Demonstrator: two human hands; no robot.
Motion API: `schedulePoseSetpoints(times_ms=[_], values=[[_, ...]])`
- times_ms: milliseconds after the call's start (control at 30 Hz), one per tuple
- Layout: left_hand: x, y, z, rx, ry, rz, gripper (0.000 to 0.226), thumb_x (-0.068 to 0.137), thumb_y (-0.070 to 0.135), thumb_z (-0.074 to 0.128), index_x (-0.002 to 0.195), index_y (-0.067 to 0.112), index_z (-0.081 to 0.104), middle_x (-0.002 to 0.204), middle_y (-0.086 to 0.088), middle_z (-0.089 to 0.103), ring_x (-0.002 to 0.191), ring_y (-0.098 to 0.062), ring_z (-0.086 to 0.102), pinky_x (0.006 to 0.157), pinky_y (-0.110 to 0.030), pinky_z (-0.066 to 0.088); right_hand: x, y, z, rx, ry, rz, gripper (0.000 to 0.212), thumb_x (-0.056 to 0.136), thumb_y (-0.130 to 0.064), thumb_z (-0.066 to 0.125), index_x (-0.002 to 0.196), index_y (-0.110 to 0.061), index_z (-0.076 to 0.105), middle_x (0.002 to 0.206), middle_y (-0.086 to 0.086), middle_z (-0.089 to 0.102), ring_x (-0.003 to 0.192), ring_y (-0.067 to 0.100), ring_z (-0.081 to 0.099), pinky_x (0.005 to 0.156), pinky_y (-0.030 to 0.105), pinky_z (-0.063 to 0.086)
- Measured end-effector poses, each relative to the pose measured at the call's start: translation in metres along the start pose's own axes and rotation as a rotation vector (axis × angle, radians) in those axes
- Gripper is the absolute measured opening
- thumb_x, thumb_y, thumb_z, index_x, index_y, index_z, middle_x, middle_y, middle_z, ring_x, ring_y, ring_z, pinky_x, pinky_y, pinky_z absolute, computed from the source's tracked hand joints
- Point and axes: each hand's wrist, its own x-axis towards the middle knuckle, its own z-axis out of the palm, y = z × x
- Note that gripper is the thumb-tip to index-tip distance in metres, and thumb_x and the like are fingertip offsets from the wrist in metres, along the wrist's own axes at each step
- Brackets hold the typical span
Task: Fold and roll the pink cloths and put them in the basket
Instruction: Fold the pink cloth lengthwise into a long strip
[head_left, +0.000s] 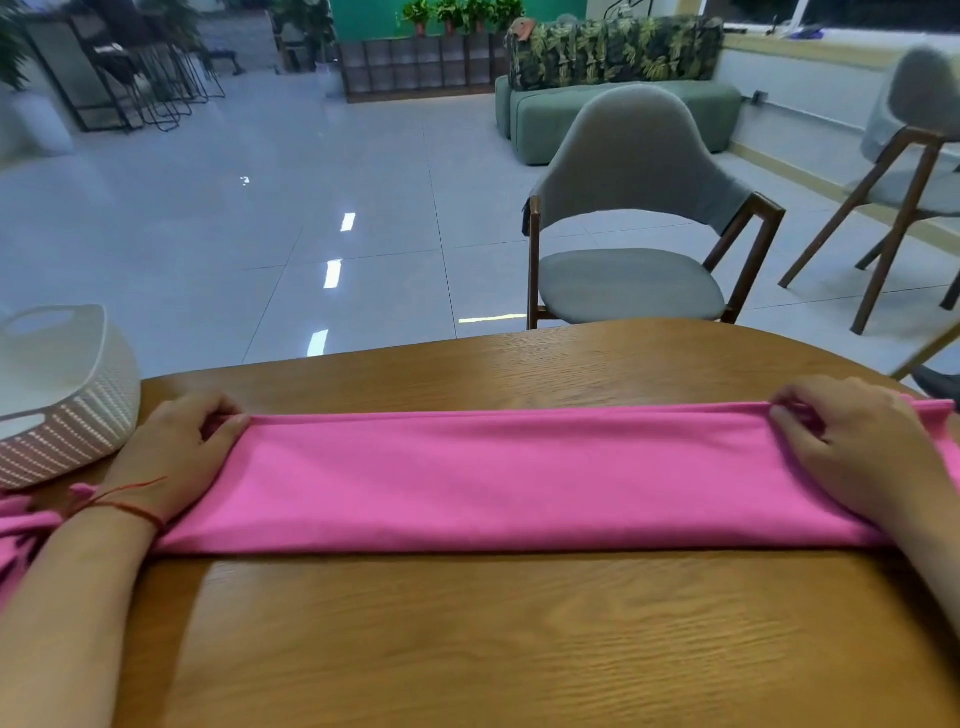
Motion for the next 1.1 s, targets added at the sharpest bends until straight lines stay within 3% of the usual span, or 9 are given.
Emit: schedulePoseSetpoints(times_ms=[167,333,467,567,667,833,900,1000,1100], values=[[0.004,-0.006,0.003,-0.019,0.005,0.009,0.007,0.098,0.031,0.069,0.092,0.029,0.066,0.091,0.011,0.066,0.092,-0.020,0.061,0.086,-0.049,0.054,0.001,0.007,-0.007,-0.078,0.031,0.114,0.033,0.102,-0.066,0.050,0.087,-0.039,0.062,0.088,-0.013,0.062,0.090,0.022,0.058,0.095,0.054,0.043],[0.004,-0.012,0.003,-0.042,0.006,-0.052,0.003,0.098,0.028,0.069,0.095,0.028,0.069,0.097,0.007,0.066,0.097,-0.023,0.062,0.094,-0.052,0.053,-0.003,0.024,-0.016,-0.078,-0.100,0.202,0.010,0.101,-0.045,0.053,0.105,-0.045,0.062,0.115,-0.008,0.069,0.115,0.028,0.060,0.116,0.067,0.027],[0.004,-0.011,0.003,-0.070,0.001,-0.116,0.015,0.099,0.014,0.063,0.097,0.026,0.071,0.104,-0.004,0.065,0.097,-0.026,0.060,0.092,-0.044,0.048,-0.007,0.041,-0.016,-0.023,0.014,0.287,0.011,0.098,-0.041,0.056,0.099,-0.050,0.061,0.111,-0.003,0.073,0.107,0.028,0.065,0.096,0.065,0.052],[0.004,-0.011,0.003,-0.077,0.014,-0.129,0.017,0.100,0.012,0.061,0.099,0.025,0.070,0.106,-0.007,0.065,0.098,-0.028,0.060,0.092,-0.043,0.046,-0.007,0.048,-0.011,-0.020,0.069,0.292,0.011,0.102,-0.045,0.054,0.101,-0.048,0.065,0.108,-0.001,0.073,0.103,0.029,0.064,0.090,0.063,0.055],[0.003,-0.011,0.004,-0.060,0.026,-0.133,0.017,0.100,0.011,0.059,0.100,0.024,0.069,0.107,-0.009,0.065,0.098,-0.029,0.059,0.092,-0.043,0.046,-0.004,0.044,-0.012,0.006,0.052,0.334,0.015,0.104,-0.040,0.055,0.108,-0.038,0.070,0.108,0.003,0.070,0.104,0.032,0.062,0.092,0.066,0.053],[0.005,-0.010,0.004,-0.025,0.023,-0.111,0.019,0.098,0.008,0.059,0.098,0.023,0.069,0.104,-0.009,0.063,0.097,-0.031,0.058,0.092,-0.046,0.046,-0.008,0.028,-0.031,0.111,-0.122,0.386,0.029,0.095,-0.010,0.062,0.110,-0.034,0.068,0.112,0.001,0.062,0.107,0.022,0.054,0.103,0.058,0.049],[0.005,-0.009,0.004,-0.027,0.021,-0.106,0.019,0.098,0.007,0.059,0.099,0.023,0.070,0.104,-0.009,0.063,0.097,-0.030,0.058,0.092,-0.044,0.045,-0.001,0.032,-0.035,0.114,-0.082,0.447,0.030,0.086,-0.017,0.062,0.101,-0.042,0.065,0.107,-0.001,0.066,0.105,0.024,0.059,0.103,0.055,0.052],[0.003,-0.009,0.003,-0.040,0.024,-0.115,0.019,0.098,0.006,0.059,0.100,0.020,0.071,0.104,-0.009,0.065,0.098,-0.031,0.059,0.093,-0.043,0.045,0.003,0.053,-0.027,0.193,-0.048,0.510,0.025,0.080,-0.026,0.060,0.093,-0.046,0.067,0.103,-0.003,0.072,0.105,0.026,0.065,0.096,0.036,0.053],[0.001,-0.007,0.002,-0.077,0.038,-0.134,0.017,0.098,0.006,0.061,0.100,0.020,0.071,0.103,-0.008,0.067,0.097,-0.031,0.061,0.093,-0.042,0.046,-0.004,0.042,-0.028,0.249,-0.007,0.594,0.026,0.092,-0.015,0.064,0.112,-0.031,0.072,0.117,0.007,0.073,0.115,0.031,0.064,0.104,0.054,0.052]])
